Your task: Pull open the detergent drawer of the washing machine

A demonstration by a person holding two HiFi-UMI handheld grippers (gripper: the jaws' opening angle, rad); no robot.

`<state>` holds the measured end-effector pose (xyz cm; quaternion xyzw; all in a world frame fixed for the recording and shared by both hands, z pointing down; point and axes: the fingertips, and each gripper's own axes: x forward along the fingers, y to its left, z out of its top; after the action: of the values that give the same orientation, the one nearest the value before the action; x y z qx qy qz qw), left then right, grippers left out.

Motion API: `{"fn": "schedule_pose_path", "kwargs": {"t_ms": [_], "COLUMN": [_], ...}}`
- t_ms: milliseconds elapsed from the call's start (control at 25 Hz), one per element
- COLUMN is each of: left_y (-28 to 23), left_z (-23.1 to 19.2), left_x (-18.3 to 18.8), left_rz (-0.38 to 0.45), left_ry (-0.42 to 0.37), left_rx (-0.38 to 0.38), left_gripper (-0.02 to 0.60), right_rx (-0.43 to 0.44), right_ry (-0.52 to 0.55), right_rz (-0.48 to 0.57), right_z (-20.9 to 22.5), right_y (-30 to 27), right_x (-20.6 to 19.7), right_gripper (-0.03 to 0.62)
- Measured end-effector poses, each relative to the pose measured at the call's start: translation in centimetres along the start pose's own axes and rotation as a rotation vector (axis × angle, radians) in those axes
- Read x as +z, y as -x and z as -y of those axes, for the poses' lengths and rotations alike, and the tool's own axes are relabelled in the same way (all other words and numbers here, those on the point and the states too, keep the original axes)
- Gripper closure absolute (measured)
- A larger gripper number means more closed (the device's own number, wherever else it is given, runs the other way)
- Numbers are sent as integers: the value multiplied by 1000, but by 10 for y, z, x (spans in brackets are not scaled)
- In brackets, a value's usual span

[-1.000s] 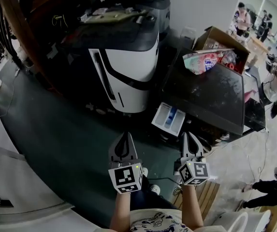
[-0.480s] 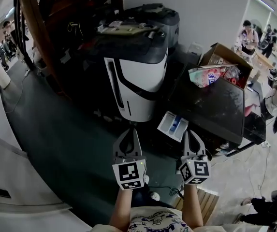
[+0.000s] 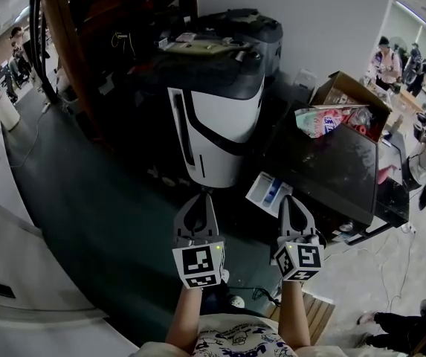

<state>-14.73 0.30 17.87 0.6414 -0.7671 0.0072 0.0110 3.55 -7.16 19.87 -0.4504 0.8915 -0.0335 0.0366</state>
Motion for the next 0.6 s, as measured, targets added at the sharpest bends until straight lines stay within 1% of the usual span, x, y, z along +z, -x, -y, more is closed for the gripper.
{"fn": "schedule_pose_path", "kwargs": {"t_ms": [600], "left_y": [-3], "left_z": [-8], "left_x": [2], "left_rz": [12], "left_ry": [1], "left_rx": [3], "left_gripper": [568], "right_rx": [-10], "right_ry": [16], "right_rz": [5], "right_z": [-4], "right_y": [-5], "right_x": [4], "right_gripper": [582]}}
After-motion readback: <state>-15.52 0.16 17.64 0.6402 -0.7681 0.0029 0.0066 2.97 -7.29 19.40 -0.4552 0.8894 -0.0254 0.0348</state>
